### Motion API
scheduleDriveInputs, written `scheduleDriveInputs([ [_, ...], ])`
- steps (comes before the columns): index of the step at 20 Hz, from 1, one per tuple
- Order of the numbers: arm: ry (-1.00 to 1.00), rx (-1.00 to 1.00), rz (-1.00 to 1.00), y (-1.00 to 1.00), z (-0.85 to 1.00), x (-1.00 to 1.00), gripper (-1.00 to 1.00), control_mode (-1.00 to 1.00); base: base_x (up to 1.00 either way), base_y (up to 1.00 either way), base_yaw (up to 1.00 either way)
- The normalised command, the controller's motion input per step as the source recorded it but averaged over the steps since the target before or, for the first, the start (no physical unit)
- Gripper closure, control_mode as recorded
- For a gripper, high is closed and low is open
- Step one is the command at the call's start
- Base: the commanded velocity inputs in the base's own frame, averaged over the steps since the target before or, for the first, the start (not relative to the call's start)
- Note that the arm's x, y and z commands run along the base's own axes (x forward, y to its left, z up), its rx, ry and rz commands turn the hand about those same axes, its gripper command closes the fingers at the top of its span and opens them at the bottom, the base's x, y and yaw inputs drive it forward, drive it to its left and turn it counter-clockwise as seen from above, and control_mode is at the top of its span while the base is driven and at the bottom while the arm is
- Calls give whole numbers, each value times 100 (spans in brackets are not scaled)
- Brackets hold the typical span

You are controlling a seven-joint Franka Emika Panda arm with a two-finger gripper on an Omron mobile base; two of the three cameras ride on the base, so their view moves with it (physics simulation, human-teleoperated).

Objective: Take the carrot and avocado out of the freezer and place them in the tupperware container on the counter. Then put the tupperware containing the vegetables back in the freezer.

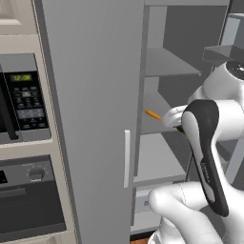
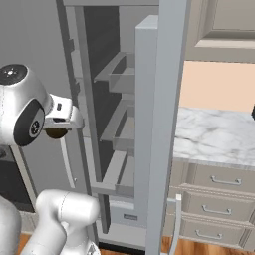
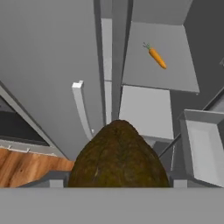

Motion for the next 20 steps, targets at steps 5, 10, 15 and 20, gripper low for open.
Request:
scheduleDriveInputs([
  [5,-6,-4,0,1,23,-35,100,-100,0,0,0],
  [10,0,0,0,0,0,-1,100,-100,0,0,0],
  [15,0,0,0,0,0,-2,100,100,-34,0,0],
  [20,0,0,0,0,0,0,100,100,-100,-7,-4],
])
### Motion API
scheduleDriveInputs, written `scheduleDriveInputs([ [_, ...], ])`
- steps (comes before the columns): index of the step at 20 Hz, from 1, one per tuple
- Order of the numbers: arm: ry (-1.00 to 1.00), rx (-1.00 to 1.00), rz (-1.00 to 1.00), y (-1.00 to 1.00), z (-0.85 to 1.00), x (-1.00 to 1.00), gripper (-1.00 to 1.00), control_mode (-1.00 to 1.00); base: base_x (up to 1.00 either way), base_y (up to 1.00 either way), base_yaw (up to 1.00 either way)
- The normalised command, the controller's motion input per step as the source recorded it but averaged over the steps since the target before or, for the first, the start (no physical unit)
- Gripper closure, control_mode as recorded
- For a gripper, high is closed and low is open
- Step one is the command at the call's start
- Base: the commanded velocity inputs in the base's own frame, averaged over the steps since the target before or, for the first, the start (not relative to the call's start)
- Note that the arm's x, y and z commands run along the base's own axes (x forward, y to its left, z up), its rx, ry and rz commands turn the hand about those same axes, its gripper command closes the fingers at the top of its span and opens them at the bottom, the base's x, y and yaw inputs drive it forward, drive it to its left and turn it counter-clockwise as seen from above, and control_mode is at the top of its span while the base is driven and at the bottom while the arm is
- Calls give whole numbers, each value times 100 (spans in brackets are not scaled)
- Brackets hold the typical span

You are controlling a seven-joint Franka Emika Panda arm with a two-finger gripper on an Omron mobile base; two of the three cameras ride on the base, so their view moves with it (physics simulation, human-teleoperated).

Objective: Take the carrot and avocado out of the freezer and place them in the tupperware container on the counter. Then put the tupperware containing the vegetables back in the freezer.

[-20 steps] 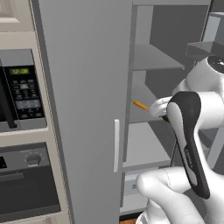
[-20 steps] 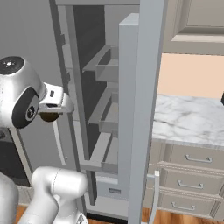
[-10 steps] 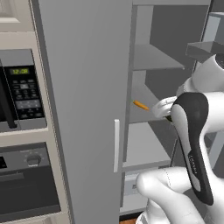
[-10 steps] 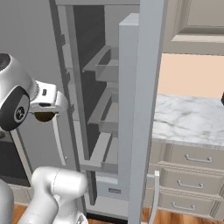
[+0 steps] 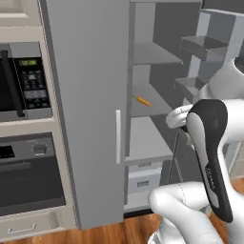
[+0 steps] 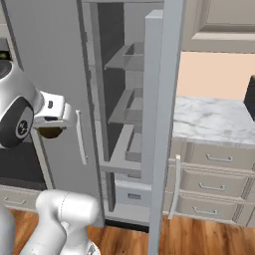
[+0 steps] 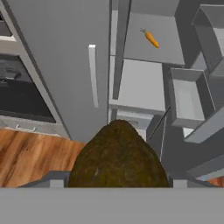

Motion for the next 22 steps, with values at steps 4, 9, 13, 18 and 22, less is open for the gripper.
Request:
scheduleDriveInputs([
  [4,0,0,0,0,0,0,100,100,-100,-14,-20],
  [9,0,0,0,0,0,0,100,100,-46,-71,-19],
  [13,0,0,0,0,0,0,100,100,-6,-100,-15],
  [18,0,0,0,0,0,0,100,100,0,-100,-15],
  [22,0,0,0,0,0,0,100,100,77,-100,-4],
])
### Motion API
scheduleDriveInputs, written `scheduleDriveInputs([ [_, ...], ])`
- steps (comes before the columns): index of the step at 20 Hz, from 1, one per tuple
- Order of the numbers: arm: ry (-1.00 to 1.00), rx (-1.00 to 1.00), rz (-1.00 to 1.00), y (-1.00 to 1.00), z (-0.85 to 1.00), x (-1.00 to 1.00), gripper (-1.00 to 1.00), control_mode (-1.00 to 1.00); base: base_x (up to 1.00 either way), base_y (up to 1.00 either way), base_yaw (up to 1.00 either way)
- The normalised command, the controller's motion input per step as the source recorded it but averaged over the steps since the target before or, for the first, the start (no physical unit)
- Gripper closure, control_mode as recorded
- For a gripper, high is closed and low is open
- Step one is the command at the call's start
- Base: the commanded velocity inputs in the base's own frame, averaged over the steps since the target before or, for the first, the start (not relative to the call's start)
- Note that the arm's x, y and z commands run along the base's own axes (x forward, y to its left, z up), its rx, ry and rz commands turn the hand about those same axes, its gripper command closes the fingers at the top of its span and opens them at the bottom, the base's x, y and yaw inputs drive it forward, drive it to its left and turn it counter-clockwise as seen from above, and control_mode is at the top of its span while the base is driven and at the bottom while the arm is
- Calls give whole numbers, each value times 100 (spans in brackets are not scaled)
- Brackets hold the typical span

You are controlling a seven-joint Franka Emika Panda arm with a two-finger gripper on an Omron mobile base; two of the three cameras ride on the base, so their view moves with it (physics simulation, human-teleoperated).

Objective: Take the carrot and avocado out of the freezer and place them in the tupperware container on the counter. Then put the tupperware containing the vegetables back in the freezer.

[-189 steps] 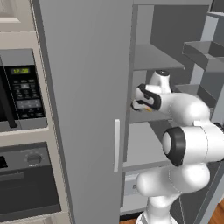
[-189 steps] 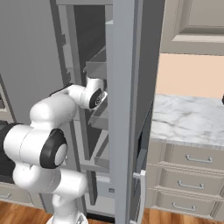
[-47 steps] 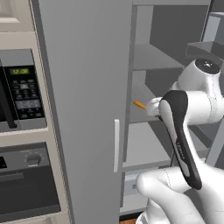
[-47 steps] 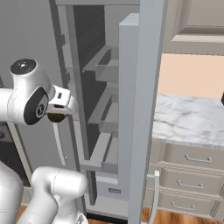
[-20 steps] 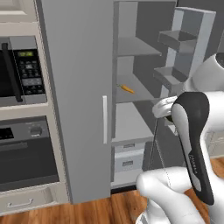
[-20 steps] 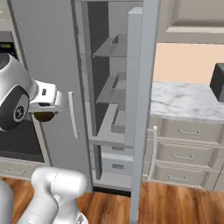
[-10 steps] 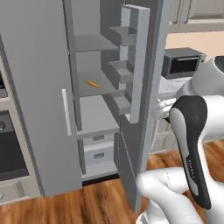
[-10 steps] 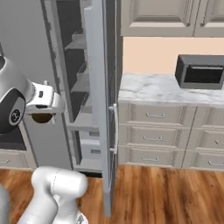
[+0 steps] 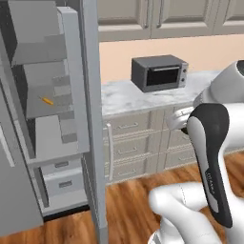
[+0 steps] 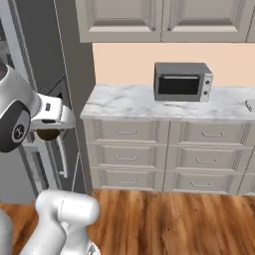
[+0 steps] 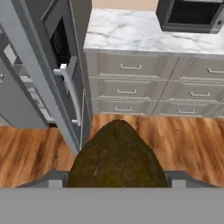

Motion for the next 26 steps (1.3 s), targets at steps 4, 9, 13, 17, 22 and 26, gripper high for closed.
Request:
scheduleDriveInputs([
  [4,0,0,0,0,0,0,100,100,100,-100,0],
  [9,0,0,0,0,0,0,100,100,100,-100,0],
  [13,0,0,0,0,0,0,100,100,96,-100,0],
  [17,0,0,0,0,0,0,100,100,80,-100,0],
  [22,0,0,0,0,0,0,100,100,39,-100,0],
  [26,0,0,0,0,0,0,100,100,33,-100,0],
])
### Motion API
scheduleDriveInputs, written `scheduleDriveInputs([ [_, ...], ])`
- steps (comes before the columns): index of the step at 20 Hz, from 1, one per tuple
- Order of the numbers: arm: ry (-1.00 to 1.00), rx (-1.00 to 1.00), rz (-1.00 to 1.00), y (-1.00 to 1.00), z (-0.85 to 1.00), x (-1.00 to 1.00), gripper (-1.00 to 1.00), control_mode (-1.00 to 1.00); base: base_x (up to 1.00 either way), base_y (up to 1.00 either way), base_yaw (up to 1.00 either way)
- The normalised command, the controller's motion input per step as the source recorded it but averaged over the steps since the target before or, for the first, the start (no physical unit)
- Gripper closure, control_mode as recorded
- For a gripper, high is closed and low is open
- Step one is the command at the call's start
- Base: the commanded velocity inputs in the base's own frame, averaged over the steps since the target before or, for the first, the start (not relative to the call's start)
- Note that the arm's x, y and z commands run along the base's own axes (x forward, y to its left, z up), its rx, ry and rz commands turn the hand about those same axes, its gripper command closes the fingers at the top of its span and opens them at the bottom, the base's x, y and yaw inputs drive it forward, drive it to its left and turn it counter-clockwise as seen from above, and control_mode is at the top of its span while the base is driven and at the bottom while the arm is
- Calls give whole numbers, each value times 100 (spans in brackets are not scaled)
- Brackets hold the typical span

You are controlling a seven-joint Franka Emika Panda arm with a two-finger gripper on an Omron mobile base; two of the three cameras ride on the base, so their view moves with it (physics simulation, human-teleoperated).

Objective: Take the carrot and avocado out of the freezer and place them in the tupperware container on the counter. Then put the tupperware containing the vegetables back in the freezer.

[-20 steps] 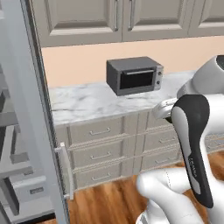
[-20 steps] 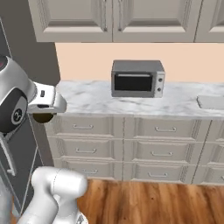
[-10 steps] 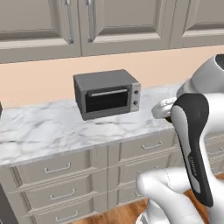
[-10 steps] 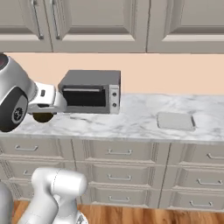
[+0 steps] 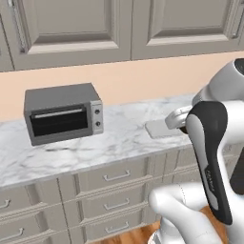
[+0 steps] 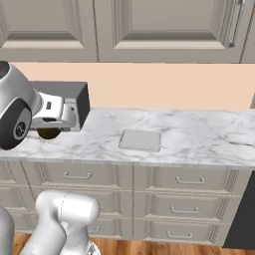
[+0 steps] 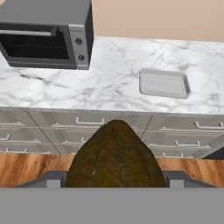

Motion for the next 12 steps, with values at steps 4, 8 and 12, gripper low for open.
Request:
scheduleDriveInputs([
  [4,0,0,0,0,0,0,100,100,63,-100,0],
  [8,0,0,0,0,0,0,100,100,14,-55,0],
  [12,0,0,0,0,0,0,100,100,9,-19,0],
])
